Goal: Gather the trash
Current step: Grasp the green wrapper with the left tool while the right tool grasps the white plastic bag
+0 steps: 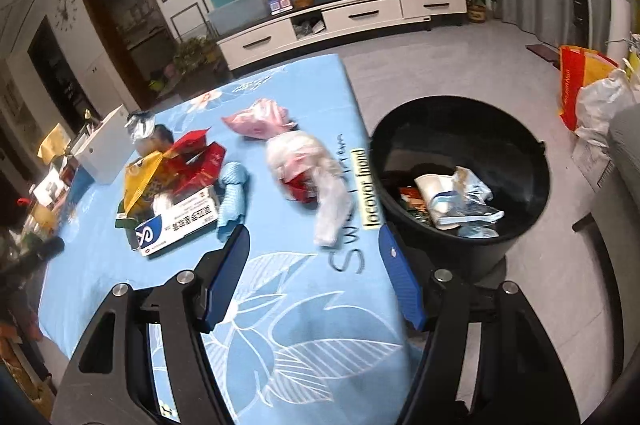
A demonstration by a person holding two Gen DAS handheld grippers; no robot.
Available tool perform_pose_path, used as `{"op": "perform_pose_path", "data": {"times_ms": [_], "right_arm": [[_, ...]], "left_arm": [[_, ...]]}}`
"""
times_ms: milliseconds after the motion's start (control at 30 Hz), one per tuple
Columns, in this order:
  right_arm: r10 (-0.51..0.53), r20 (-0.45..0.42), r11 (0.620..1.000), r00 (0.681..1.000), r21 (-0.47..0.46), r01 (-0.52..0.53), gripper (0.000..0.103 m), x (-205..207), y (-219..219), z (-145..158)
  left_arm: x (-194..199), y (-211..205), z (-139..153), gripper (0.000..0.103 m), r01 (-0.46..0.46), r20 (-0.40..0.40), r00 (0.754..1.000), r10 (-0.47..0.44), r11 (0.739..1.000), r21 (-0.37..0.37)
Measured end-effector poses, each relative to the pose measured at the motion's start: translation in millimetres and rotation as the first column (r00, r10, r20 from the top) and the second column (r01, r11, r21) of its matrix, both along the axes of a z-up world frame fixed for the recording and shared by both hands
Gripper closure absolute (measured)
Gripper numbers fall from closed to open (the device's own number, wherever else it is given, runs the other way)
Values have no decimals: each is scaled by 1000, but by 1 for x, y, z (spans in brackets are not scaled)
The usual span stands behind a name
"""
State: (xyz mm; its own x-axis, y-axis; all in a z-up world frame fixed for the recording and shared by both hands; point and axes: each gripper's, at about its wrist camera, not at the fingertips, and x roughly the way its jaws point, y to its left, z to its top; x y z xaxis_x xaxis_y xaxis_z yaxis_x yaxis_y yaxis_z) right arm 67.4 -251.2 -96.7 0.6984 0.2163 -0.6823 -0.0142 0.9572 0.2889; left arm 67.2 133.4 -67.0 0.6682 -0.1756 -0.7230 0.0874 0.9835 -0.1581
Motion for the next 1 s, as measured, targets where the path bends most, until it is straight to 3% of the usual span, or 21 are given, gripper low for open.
{"op": "perform_pose_path", "data": {"times_ms": [267, 433, 633, 833, 1000], "right_arm": [[29, -60, 999, 998, -31, -31, 37, 19, 28, -17], [25, -61, 999, 998, -39, -28, 37, 35, 34, -23], [4, -39, 997, 999, -74, -7, 37, 72, 37, -27], [11, -8, 993, 1000, -116, -12, 37, 111, 39, -31], [25, -22, 990, 999, -141, -28, 37, 133, 40, -41]], "left_arm": [[13, 18, -28, 9, -87, -32, 996, 84, 992, -95], [38, 11, -41, 10, -105, -44, 994, 101, 990, -97], [66, 4, -56, 20, -135, -64, 990, 129, 985, -105], [78, -1, -61, 23, -132, -55, 990, 128, 987, -86], [87, 4, -68, 40, -157, -80, 985, 151, 985, -73]]}}
